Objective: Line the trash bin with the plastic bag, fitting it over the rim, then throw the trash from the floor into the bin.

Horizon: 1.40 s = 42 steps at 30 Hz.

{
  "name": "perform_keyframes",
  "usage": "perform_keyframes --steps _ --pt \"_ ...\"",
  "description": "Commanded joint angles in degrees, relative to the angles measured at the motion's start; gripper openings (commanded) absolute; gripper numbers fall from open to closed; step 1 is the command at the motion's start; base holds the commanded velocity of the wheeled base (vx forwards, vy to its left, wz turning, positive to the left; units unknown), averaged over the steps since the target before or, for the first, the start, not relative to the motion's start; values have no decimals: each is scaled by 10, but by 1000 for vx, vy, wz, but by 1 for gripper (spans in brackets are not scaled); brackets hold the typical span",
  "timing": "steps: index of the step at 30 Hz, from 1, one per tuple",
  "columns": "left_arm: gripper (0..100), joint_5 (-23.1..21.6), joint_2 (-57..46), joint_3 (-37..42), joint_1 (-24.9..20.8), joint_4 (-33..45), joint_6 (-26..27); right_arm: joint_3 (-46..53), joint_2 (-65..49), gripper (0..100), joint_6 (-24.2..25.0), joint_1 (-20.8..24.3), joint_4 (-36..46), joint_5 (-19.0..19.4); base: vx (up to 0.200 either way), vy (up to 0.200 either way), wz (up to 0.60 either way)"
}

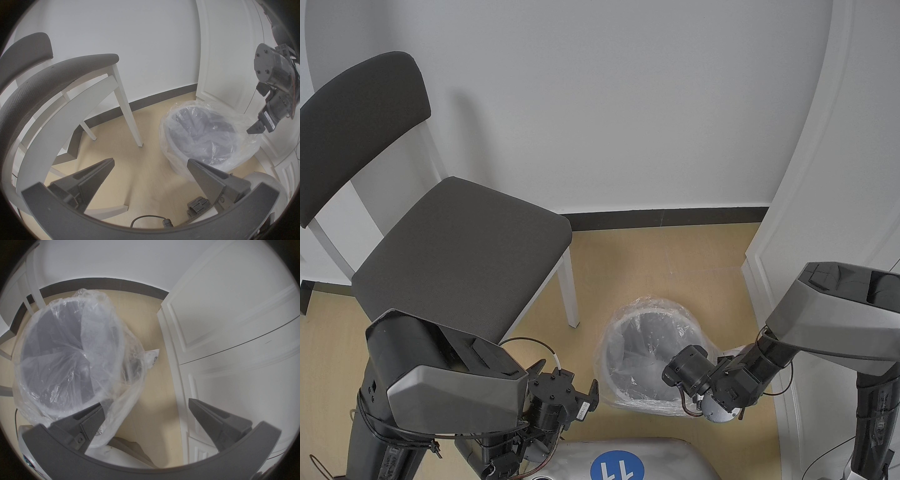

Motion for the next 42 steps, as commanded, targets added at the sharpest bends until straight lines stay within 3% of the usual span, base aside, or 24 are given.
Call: perform_keyframes --steps 1,9,17,21,32,42 --pt "100 0 2 2 -6 -1 0 52 -34 100 -10 6 -14 -6 0 0 0" --pt "100 1 2 10 -6 -15 2 110 3 100 -52 10 -79 -6 0 0 0" --pt "100 1 2 10 -7 -15 2 101 52 100 -81 24 -107 -1 0 0 0" --pt "100 1 2 8 -10 -16 2 24 68 100 -161 -1 -105 1 0 0 0" --pt "100 1 -2 9 -10 -17 2 -96 105 100 -299 -58 -96 1 0 0 0" --pt "100 1 -3 9 -10 -17 2 -190 128 100 -308 -118 -101 0 0 0 0"
